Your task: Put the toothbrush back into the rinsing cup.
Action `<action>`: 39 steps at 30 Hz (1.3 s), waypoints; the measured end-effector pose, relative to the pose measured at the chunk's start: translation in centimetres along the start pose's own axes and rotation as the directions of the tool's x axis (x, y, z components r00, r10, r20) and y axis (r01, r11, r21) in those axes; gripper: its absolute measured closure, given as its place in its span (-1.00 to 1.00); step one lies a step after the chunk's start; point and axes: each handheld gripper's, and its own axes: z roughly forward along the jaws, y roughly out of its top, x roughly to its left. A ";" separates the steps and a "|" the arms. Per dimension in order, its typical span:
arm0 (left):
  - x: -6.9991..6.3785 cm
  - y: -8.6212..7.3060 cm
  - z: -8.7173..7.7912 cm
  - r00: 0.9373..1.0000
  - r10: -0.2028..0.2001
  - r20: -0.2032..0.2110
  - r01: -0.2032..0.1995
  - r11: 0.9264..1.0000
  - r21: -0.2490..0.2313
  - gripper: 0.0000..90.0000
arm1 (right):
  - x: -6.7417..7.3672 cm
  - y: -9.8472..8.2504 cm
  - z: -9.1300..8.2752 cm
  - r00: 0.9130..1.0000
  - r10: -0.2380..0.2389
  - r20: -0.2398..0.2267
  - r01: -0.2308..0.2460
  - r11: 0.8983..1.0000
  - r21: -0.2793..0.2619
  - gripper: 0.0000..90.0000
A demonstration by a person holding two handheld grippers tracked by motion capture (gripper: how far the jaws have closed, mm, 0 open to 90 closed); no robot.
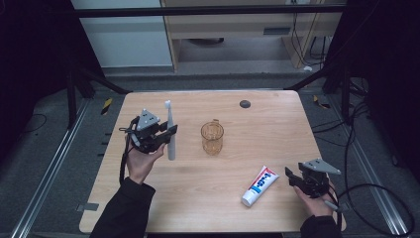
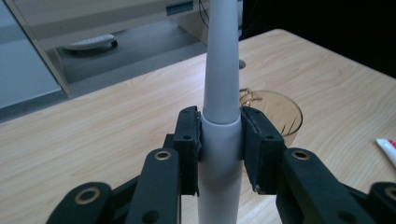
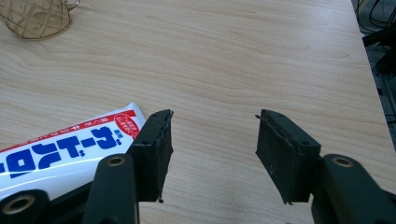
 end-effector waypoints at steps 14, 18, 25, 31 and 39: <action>-0.4 1.9 1.3 0.999 -0.044 -0.007 0.043 0.992 -0.122 0.52 | -0.1 0.0 -0.1 1.000 0.005 0.000 -0.005 1.000 -0.005 0.00; -0.4 2.5 1.8 0.998 -0.055 -0.007 0.054 0.988 -0.146 0.52 | -0.1 0.0 0.0 1.000 0.003 -0.001 -0.003 1.000 -0.006 0.00; -0.8 3.6 2.9 0.998 -0.063 -0.001 0.062 0.981 -0.181 0.52 | -0.1 0.0 0.0 1.000 0.006 -0.002 -0.006 1.000 -0.006 0.00; -1.3 4.4 3.8 0.998 -0.062 -0.004 0.060 0.979 -0.195 0.52 | -0.2 0.0 0.0 1.000 0.008 -0.002 -0.008 1.000 -0.005 0.01; -2.0 5.0 4.7 0.998 -0.061 0.006 0.061 0.973 -0.221 0.52 | -0.3 0.0 0.0 1.000 0.007 -0.001 -0.007 1.000 -0.006 0.01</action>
